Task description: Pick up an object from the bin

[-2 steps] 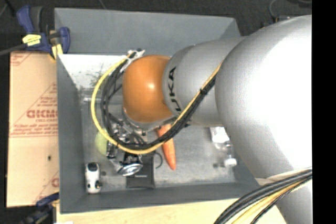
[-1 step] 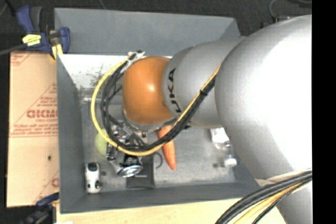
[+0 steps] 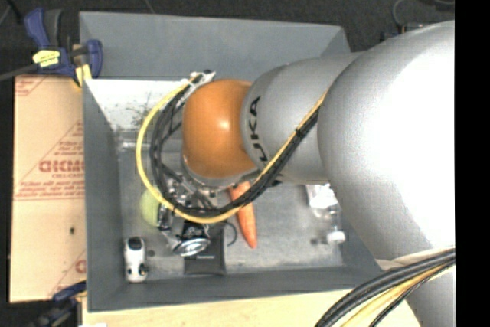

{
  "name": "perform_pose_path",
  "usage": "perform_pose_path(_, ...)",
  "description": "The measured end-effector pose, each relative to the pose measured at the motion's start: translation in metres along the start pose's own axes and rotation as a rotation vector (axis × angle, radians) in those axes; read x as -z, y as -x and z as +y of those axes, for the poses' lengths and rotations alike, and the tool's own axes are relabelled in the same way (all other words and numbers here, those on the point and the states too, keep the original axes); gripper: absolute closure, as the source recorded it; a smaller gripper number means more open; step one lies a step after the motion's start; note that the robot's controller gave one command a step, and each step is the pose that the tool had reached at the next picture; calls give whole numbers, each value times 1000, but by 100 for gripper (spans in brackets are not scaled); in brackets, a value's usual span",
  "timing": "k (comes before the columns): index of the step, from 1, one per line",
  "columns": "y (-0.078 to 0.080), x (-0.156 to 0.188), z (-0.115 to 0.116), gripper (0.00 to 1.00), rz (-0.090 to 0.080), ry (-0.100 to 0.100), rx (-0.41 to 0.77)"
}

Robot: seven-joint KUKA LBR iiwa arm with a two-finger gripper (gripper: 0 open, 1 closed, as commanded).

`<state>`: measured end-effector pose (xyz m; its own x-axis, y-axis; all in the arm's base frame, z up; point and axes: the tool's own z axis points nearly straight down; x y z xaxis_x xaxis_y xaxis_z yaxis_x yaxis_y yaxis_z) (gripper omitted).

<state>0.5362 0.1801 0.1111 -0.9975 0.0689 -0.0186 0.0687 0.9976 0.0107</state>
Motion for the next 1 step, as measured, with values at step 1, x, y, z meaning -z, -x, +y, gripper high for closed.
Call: perform_pose_path(1,-6,8,-4,100,1,0,-5)
